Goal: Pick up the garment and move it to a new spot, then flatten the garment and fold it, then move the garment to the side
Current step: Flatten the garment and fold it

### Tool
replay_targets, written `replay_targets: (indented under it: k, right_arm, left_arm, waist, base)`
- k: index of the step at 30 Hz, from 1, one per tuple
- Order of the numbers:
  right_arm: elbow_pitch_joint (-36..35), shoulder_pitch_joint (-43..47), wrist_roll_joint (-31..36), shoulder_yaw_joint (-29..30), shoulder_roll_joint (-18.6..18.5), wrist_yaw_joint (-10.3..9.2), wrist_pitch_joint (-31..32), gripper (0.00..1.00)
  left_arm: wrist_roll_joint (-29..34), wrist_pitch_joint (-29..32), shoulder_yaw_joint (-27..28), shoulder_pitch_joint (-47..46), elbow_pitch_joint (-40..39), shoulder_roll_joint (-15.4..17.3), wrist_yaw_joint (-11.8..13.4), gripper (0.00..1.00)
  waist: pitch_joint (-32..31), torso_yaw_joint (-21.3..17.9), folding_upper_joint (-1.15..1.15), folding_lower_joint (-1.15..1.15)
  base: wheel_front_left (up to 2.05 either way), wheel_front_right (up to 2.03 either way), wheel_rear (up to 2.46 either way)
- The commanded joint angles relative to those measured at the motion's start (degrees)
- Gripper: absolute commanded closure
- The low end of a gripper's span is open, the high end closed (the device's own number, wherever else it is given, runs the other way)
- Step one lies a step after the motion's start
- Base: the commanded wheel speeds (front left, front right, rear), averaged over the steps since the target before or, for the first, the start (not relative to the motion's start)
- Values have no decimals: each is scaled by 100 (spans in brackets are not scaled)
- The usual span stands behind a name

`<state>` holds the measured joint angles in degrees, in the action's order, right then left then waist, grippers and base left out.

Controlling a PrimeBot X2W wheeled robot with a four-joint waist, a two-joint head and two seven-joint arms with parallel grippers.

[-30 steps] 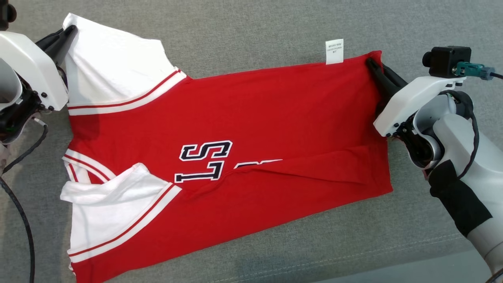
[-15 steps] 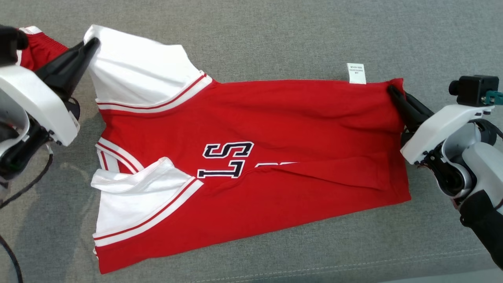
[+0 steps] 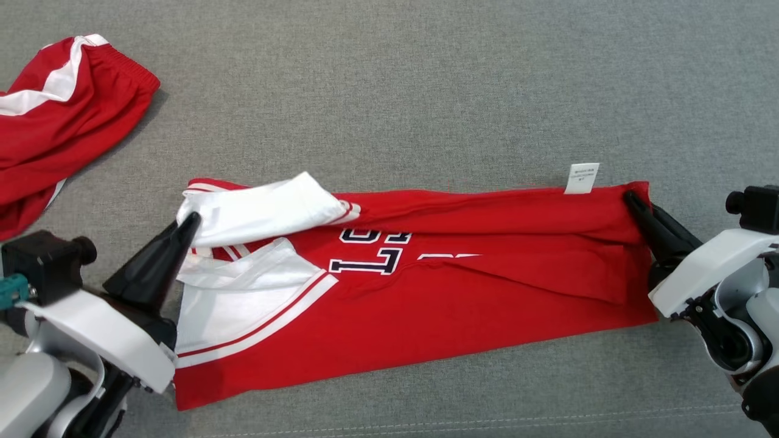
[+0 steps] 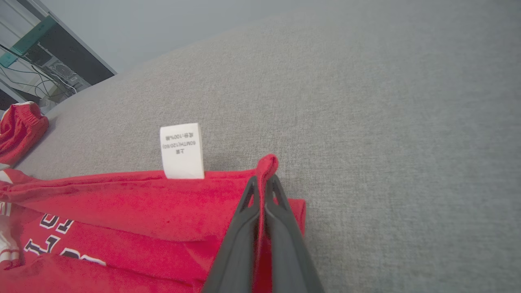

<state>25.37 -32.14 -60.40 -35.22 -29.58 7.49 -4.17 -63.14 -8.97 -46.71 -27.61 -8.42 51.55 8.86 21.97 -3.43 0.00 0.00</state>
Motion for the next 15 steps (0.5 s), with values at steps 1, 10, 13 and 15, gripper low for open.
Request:
replay_targets:
  k: [1,10,13,15]
  right_arm:
    - [-207,306,67,55,-141,0,-110,100]
    - [-1095,1104,393,427,-295,0,-539,100]
    - [-1389,1414,583,470,-407,0,-711,73]
    - [-1459,1608,770,518,-467,0,-821,5]
  left_arm:
    - [-39,-121,289,73,-261,311,152,100]
    - [-398,-397,296,923,-692,167,551,100]
    - [-547,-454,341,1122,-623,72,561,70]
    - [-642,-477,367,1226,-554,4,563,0]
  waist:
    - [-12,19,0,0]
    - [-81,65,0,0]
    - [-114,70,0,0]
    - [-135,69,0,0]
  base:
    - [0,0,0]
    - [0,0,0]
    - [0,0,0]
    - [0,0,0]
